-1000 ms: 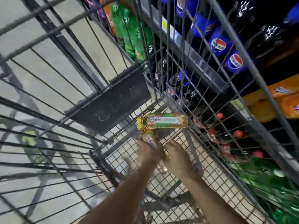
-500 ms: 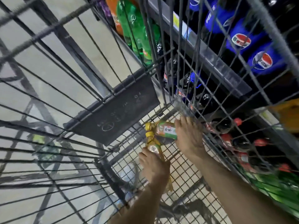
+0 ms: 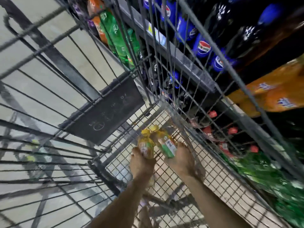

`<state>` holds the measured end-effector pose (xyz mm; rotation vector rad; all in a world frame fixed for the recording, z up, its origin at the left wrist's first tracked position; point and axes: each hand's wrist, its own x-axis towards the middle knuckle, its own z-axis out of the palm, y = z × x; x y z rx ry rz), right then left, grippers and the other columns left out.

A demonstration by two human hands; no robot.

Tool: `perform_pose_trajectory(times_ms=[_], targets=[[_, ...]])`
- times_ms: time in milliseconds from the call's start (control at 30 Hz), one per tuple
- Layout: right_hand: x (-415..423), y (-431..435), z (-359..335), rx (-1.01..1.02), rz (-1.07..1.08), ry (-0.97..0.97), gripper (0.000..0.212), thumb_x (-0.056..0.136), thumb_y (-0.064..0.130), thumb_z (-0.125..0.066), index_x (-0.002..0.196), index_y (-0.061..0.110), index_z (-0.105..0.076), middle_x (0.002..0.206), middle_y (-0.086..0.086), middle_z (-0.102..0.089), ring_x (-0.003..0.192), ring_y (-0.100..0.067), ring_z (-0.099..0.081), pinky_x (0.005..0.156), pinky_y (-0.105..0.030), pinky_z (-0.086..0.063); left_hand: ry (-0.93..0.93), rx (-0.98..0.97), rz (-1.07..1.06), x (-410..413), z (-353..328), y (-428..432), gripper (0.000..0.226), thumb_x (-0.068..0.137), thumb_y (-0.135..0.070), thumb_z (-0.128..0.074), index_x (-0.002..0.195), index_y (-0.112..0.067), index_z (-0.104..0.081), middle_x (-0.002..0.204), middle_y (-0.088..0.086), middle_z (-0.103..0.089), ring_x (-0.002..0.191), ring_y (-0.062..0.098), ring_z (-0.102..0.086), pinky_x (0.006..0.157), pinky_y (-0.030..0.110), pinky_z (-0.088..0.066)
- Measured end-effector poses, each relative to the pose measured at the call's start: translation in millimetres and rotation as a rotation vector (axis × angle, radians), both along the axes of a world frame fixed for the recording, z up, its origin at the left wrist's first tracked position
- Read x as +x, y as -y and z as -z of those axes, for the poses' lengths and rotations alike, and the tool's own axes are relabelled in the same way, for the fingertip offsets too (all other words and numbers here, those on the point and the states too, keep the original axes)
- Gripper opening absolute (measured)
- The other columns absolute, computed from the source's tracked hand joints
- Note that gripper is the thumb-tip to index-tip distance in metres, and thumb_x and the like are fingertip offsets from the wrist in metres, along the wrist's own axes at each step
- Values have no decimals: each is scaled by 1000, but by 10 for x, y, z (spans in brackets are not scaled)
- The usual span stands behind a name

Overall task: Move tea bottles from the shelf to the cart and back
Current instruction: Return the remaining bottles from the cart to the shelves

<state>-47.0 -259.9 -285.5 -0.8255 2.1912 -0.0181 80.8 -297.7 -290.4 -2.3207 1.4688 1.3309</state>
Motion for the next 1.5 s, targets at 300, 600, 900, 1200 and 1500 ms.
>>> perform_pose_trajectory(times_ms=[300,600,900,1200,1500], targets=[[237,-324,-932,-115,336,117,41,79,24,-82,85,22,-42,71,1,-63,53,-11,-63,40,-23,-50,-269,32,43,64,-865,-12,26,85,-26,-78,91,-22,-53,82,1,-68,67,16,-70,61,39,-62],[469,-570,-1985,-345,668,119,40,77,21,-84,98,17,-50,75,-11,-69,55,-25,-70,48,-44,-58,-392,36,206,54,-1829,42,59,69,-28,-89,114,-2,-61,84,8,-70,73,22,-72,52,31,-59],[845,-831,-2939,-632,957,83,51,69,37,-90,102,21,-55,76,-9,-71,56,-24,-66,52,-42,-59,-587,-56,497,229,-2962,-31,45,65,-31,-92,89,-25,-54,83,8,-72,70,26,-69,68,45,-62],[1126,-1329,-3856,-959,1103,-98,37,73,18,-87,94,23,-58,82,4,-69,74,-11,-69,65,-25,-57,-758,-250,779,144,-3867,-367,59,62,-27,-94,110,-15,-61,96,-3,-73,87,12,-69,79,33,-59],[1195,-2528,-4662,-1182,1262,-363,42,70,12,-88,93,27,-56,85,9,-70,69,6,-66,61,-10,-50,-1064,-244,1025,-17,-4931,-1509,74,72,-20,-89,134,-8,-51,90,-22,-47,87,-5,-54,70,6,-37]])
